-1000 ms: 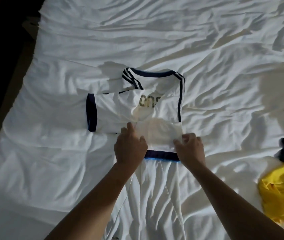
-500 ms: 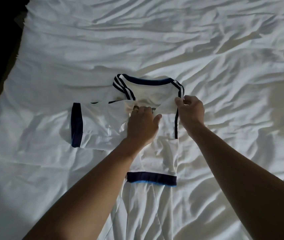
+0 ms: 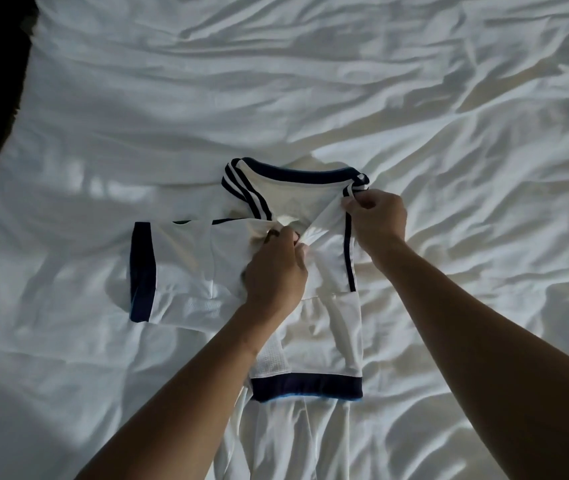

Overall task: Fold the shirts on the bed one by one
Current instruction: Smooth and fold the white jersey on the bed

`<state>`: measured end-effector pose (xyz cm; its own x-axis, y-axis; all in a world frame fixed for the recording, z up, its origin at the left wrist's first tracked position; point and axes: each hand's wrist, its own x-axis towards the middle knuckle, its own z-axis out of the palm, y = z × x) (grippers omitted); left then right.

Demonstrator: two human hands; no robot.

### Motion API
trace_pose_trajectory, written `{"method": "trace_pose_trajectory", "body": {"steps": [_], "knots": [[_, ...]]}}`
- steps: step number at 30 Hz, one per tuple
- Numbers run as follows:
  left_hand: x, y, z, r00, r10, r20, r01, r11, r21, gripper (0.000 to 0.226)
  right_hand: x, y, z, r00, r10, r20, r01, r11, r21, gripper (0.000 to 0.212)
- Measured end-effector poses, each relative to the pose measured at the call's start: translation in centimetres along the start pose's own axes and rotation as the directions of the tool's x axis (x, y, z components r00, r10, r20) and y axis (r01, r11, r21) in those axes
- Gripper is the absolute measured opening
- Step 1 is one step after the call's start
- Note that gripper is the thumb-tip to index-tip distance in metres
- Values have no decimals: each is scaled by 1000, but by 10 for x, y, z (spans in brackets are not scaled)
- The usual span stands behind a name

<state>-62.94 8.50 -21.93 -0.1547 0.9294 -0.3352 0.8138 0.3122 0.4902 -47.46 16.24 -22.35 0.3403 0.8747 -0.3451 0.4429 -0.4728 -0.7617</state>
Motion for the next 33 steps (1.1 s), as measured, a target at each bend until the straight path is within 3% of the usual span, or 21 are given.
{"method": "trace_pose_trajectory", "body": {"steps": [1,3,6,8,11,14,17,19,21,23,25,26,28,30,33], "knots": [[1,-3,3,1000,21,-5,-21,1000,11,20,0,3,1,1000,-10,-20,10,1000,-16,2],[0,-9,8,994,96,-43,-93,994,55,22,-7,10,2,993,-56,-108,49,997,-64,18],[-11,-14,11,935,293,-197,-259,948,183,19,-43,29,4,908,-364,-208,286,900,-328,32],[-28,-21,13,873,422,-246,-347,890,294,27,-82,49,7,880,-466,-98,389,823,-414,39],[-57,-41,21,826,551,-122,-459,782,422,44,-136,85,13,867,-470,166,484,715,-504,54],[-65,-70,29,852,520,61,-476,721,504,58,-163,116,20,823,-472,316,561,585,-586,63],[-65,-86,25,852,506,134,-495,698,517,68,-170,121,22,836,-421,352,543,546,-638,67],[-68,-87,11,804,590,72,-553,698,455,61,-173,117,24,852,-408,329,516,546,-660,68],[-68,-87,-10,763,642,-80,-580,734,353,54,-177,108,26,847,-426,319,520,533,-667,69],[-56,-93,-31,754,599,-269,-538,799,269,52,-182,97,31,818,-487,305,552,517,-654,67],[-34,-104,-50,789,503,-352,-443,863,241,59,-186,82,40,788,-549,277,581,518,-628,60],[-20,-111,-60,826,477,-300,-408,873,266,66,-188,73,46,772,-578,265,597,515,-615,53],[10,-127,-79,923,385,-19,-347,852,391,88,-193,58,59,736,-622,266,639,510,-576,39],[34,-135,-96,943,230,242,-325,798,508,101,-197,45,72,708,-641,297,684,516,-516,36],[51,-133,-108,922,226,314,-367,766,528,103,-198,32,87,676,-640,366,723,479,-498,49]]}}
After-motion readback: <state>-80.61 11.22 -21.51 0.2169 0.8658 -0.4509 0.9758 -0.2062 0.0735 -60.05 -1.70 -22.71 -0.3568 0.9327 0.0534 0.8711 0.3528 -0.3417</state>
